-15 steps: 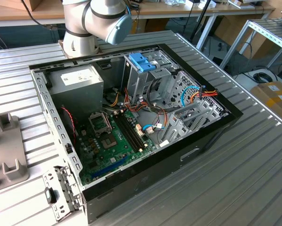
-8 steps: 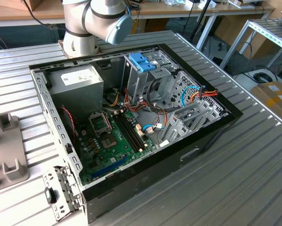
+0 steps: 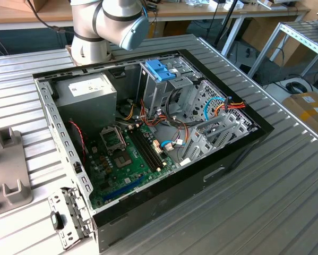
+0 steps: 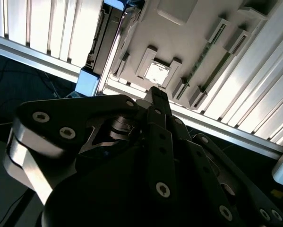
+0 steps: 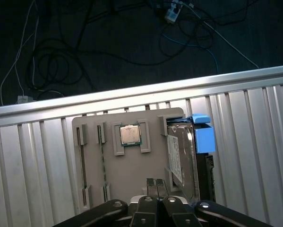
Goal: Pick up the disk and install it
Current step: 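Pick up the disk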
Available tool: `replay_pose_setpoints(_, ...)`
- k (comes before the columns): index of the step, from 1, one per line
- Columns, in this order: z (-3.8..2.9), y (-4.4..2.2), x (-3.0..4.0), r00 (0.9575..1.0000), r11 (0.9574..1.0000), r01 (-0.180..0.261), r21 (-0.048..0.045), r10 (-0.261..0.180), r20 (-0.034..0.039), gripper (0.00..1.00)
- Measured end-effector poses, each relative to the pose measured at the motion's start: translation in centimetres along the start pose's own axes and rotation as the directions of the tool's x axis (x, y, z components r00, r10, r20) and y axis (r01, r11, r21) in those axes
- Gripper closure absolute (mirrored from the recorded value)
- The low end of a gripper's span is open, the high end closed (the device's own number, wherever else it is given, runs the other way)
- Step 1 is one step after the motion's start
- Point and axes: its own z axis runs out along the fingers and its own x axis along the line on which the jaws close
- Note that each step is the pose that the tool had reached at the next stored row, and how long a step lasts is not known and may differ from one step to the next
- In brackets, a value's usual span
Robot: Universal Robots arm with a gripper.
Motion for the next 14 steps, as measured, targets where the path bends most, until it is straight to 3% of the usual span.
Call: replay_pose_setpoints(14,0.0,-0.01,-0.05,1.0,1.0,0.001,-0.0001,-0.001,-0.0001,0.9)
